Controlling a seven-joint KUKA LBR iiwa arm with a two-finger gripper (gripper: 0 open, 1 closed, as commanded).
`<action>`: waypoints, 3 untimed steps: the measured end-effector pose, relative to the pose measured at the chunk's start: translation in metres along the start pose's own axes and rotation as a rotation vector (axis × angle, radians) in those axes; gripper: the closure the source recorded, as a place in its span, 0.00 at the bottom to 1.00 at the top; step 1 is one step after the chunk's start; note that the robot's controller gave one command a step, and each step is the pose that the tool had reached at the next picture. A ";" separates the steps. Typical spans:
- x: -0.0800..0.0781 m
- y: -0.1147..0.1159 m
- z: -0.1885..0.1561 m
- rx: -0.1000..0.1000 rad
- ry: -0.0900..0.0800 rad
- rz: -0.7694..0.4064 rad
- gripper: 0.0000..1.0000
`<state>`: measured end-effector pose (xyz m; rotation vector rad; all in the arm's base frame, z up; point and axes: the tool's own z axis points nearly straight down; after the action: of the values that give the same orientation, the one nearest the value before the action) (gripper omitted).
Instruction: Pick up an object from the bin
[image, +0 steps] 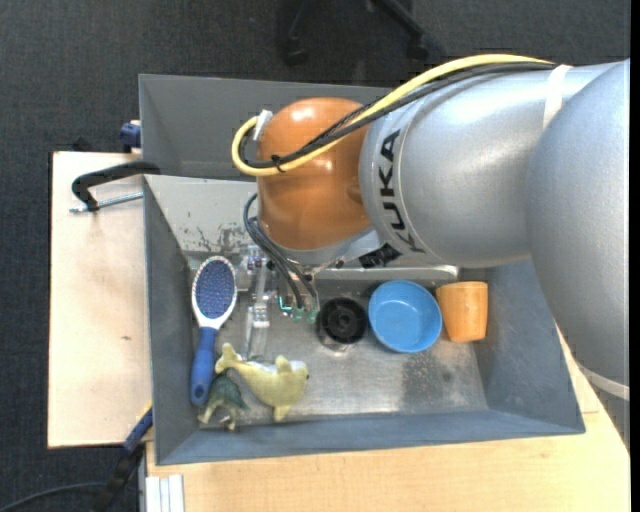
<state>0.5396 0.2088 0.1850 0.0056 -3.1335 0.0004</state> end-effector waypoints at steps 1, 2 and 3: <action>0.016 0.006 0.084 -0.009 -0.031 0.052 0.00; 0.020 0.008 0.091 -0.004 -0.029 -0.161 0.00; 0.024 0.023 0.108 0.005 -0.037 -0.851 0.00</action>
Offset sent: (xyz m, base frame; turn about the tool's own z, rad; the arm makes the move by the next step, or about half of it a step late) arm -0.0296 0.0068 -0.1150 0.0557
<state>0.5146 0.2313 0.0774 1.3140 -2.8843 0.0020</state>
